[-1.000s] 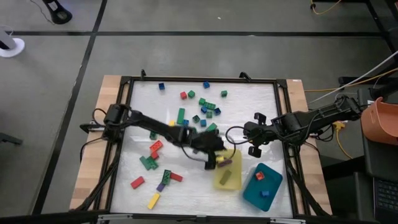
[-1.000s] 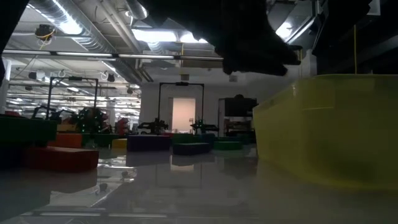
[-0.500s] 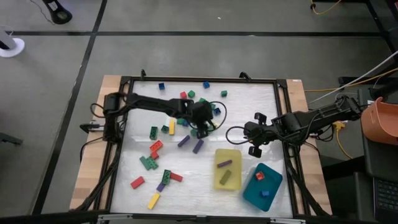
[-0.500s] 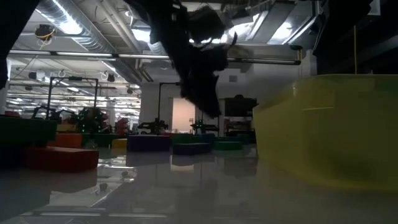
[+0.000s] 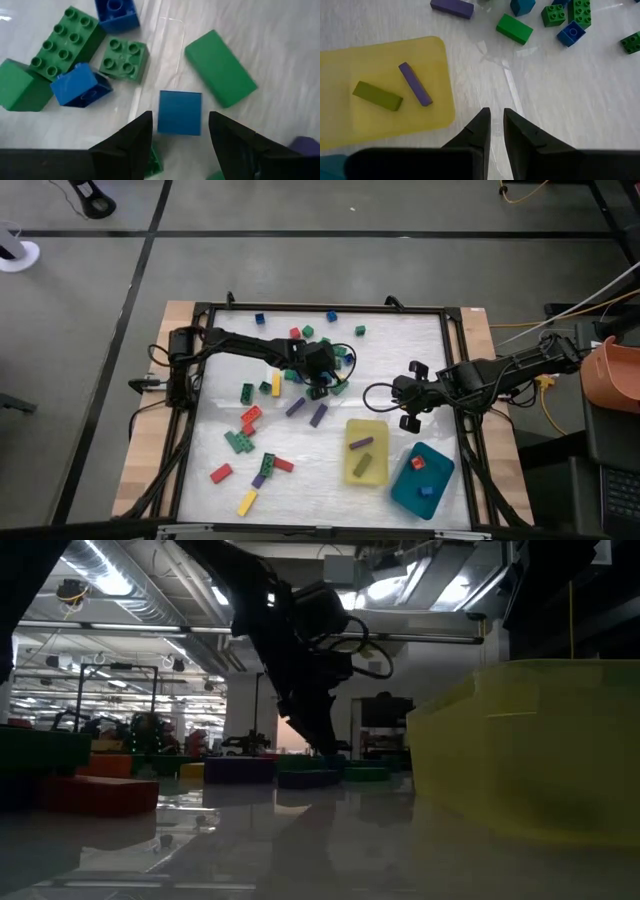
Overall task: Sort blocks by size
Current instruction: Put the small blue block into the blue bin
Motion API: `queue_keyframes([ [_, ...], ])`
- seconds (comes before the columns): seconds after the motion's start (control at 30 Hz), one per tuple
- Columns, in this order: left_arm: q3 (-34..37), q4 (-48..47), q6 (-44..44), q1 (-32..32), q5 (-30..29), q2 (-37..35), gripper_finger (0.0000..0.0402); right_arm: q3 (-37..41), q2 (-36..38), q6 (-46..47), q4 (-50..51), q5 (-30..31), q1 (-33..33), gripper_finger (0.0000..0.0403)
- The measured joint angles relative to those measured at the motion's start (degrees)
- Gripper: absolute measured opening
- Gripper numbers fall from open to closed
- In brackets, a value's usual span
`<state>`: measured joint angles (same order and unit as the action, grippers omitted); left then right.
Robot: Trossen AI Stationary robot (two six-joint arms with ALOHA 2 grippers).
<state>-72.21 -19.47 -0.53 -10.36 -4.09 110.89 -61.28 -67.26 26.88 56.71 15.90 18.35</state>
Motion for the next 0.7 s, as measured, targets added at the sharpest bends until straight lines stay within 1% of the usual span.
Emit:
queue_keyframes([
  [0.1,1.1,3.5,0.1,-0.3,0.0,0.3,0.0182,0.0,0.0,0.0,0.0,0.0,0.0,0.0053],
  [0.3,1.8,3.3,0.3,-0.5,0.0,1.9,0.0182,0.0,0.0,0.0,0.0,0.0,0.0,0.0053],
  [0.4,1.8,4.2,2.0,-0.5,-0.1,2.5,0.0180,0.0,0.0,0.0,0.0,0.1,0.0,0.0053],
  [0.47,1.8,5.0,2.5,-0.5,-0.1,2.5,0.0165,0.0,0.0,0.0,-0.1,0.1,0.0,0.0053],
  [0.6,1.7,5.5,2.3,-0.5,-0.1,2.5,0.0113,0.0,0.0,0.0,0.0,0.0,0.0,0.0053],
  [0.7,1.7,5.7,1.4,-0.4,0.3,2.5,0.0113,0.0,0.0,-0.1,0.2,0.0,0.0,0.0053],
])
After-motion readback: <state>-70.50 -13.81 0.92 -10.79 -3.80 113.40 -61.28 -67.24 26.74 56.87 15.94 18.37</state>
